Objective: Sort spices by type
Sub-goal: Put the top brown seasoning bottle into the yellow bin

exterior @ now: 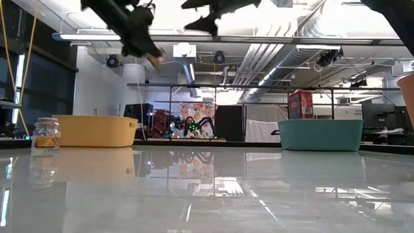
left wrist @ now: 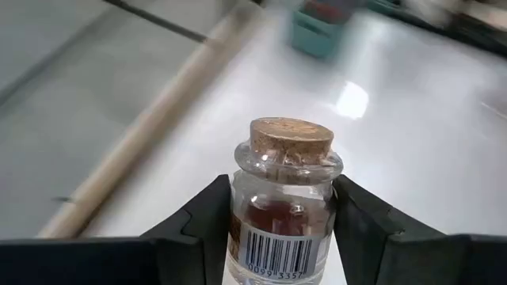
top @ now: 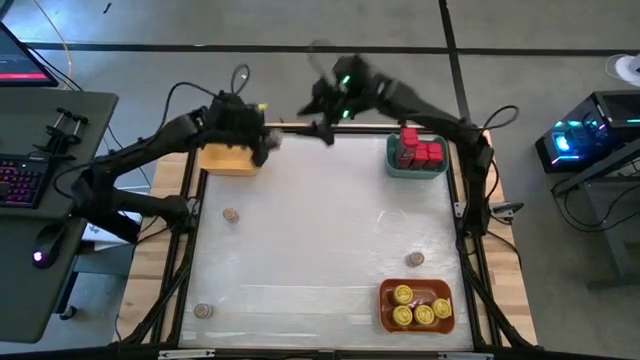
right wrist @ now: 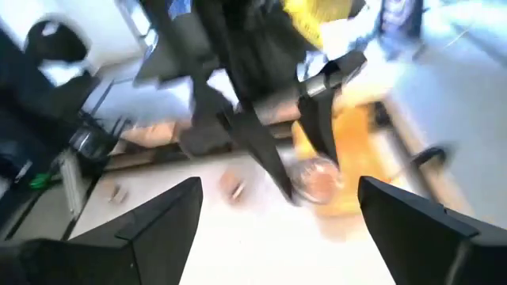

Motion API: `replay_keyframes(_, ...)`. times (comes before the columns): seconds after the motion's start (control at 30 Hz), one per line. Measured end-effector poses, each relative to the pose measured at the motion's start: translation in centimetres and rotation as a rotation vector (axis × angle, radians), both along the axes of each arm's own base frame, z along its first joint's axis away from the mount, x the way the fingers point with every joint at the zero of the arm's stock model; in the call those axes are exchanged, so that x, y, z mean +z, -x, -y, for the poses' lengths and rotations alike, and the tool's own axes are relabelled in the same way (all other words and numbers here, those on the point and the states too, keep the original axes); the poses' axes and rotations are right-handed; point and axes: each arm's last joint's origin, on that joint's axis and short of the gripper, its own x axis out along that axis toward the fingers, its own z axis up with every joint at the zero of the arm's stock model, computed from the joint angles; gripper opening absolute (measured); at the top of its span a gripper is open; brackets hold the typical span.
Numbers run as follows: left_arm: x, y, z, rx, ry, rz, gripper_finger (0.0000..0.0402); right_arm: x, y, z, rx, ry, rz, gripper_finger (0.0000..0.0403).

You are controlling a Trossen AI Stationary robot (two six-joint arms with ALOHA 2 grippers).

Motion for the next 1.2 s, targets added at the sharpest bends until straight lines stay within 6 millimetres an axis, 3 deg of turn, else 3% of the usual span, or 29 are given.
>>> replay_keyframes(0.2,-0.1,1.3,-0.5,0.067,-0.009,0.046,0.015,1.9,1.3,1.2,-0.034,-0.001,0.005,0.0336)
replay_keyframes(0.37,0.2,2.2,-0.7,0.34,-0.091,0.067,0.015,4.8,3.7,2.5,-0.12,0.045,0.042,0.0336)
replay_keyframes(0.47,-1.8,3.3,-0.7,0.565,-0.104,0.12,0.015,5.3,4.5,2.7,-0.138,0.038,0.012,0.0336)
replay_keyframes(0.7,-8.8,5.1,0.7,0.926,-0.061,0.29,0.015,5.2,5.3,2.9,-0.158,0.022,-0.019,0.0336)
replay_keyframes(0.9,-12.1,5.7,0.7,1.036,-0.164,0.209,0.015,5.0,5.0,2.6,-0.159,0.019,-0.024,0.0336)
replay_keyframes(1.2,-16.4,5.0,0.1,1.096,-0.136,0.145,0.015,5.0,4.8,2.3,-0.224,-0.001,-0.04,0.0336)
